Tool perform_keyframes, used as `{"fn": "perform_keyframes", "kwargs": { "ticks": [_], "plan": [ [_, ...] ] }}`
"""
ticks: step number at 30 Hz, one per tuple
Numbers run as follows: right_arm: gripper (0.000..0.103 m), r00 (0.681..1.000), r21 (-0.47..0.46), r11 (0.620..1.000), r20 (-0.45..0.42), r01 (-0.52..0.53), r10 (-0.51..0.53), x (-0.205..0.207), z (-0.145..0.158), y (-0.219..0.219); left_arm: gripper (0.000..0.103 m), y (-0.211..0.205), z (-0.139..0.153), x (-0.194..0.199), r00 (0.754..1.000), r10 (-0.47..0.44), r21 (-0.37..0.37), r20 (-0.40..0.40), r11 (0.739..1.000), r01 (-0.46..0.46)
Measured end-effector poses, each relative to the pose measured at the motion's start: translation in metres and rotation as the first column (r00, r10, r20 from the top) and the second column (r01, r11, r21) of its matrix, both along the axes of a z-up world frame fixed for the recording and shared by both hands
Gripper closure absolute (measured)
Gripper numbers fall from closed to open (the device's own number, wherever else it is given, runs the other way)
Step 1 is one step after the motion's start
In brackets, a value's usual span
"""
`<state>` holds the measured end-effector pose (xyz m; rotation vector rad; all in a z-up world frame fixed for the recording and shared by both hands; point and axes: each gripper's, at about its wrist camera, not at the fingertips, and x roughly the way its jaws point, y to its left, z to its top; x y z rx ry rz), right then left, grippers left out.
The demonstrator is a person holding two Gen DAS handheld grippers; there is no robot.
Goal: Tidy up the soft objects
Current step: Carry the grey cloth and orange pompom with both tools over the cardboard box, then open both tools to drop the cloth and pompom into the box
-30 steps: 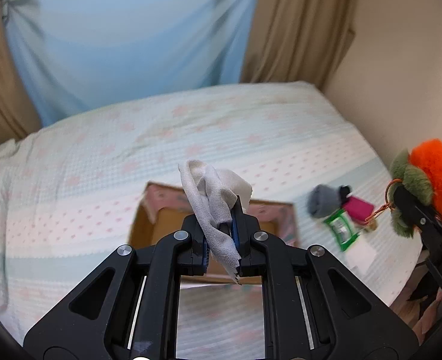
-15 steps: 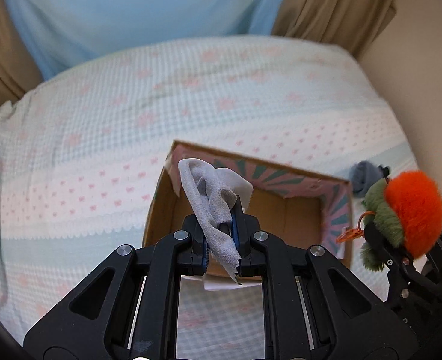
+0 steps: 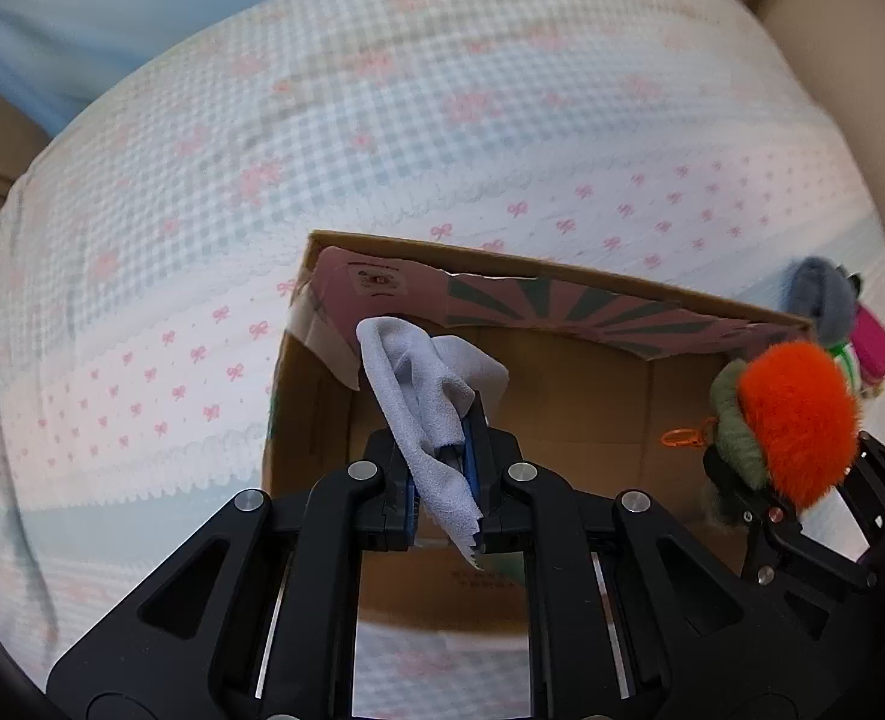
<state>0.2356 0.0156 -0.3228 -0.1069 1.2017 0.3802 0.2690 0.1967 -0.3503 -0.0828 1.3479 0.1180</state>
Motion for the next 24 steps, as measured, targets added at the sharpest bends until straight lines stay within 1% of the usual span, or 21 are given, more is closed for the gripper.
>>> {"fn": "perform_keyframes", "kwargs": {
  "ticks": [4, 5, 7, 8, 9, 10, 11, 12, 17, 24],
  "plan": [
    [0.065, 0.998, 0.021, 0.999, -0.055, -0.025, 0.026, 0.005, -0.012, 0.002, 0.093, -0.004, -0.013, 0.013, 0.999, -0.012, -0.019, -0.044, 1.000, 0.011],
    [0.065, 0.997, 0.029, 0.999, -0.069, -0.033, 0.035, 0.007, -0.015, 0.004, 0.090, -0.005, -0.014, 0.015, 0.999, -0.014, -0.028, -0.051, 1.000, 0.012],
    [0.065, 0.997, 0.022, 0.999, -0.063, -0.045, 0.046, 0.006, -0.018, 0.006, 0.061, -0.006, -0.017, 0.019, 0.998, -0.019, -0.063, -0.061, 0.998, 0.015],
    [0.057, 0.996, 0.021, 0.998, -0.069, -0.051, 0.052, 0.006, -0.020, 0.008, 0.019, -0.006, -0.017, 0.020, 0.998, -0.020, -0.067, -0.060, 0.998, 0.016],
    [0.048, 0.994, 0.022, 0.998, -0.098, -0.055, 0.057, 0.007, -0.024, 0.010, 0.001, -0.008, -0.014, 0.021, 0.999, -0.023, -0.063, -0.046, 0.998, 0.020],
    [0.018, 0.990, 0.027, 0.998, -0.129, -0.056, 0.059, 0.007, -0.028, 0.010, 0.001, -0.009, -0.011, 0.021, 0.999, -0.024, -0.061, -0.027, 0.998, 0.022],
    [0.000, 0.988, 0.040, 0.998, -0.139, -0.056, 0.061, 0.006, -0.029, 0.010, 0.001, -0.009, -0.010, 0.022, 0.999, -0.026, -0.062, -0.027, 0.998, 0.024],
    [0.000, 0.990, 0.062, 0.996, -0.128, -0.059, 0.067, 0.003, -0.028, 0.008, 0.000, -0.010, -0.010, 0.024, 0.999, -0.029, -0.065, -0.036, 0.998, 0.026],
    [0.000, 0.993, 0.052, 0.995, -0.076, -0.084, 0.088, -0.010, -0.023, 0.007, 0.001, -0.010, -0.002, 0.022, 0.999, -0.025, -0.074, -0.025, 0.997, 0.024],
    [0.000, 0.998, 0.053, 0.997, -0.012, -0.064, 0.065, -0.017, -0.003, -0.001, 0.000, -0.010, 0.018, 0.007, 1.000, -0.016, -0.071, 0.004, 0.997, 0.016]
  ]
}}
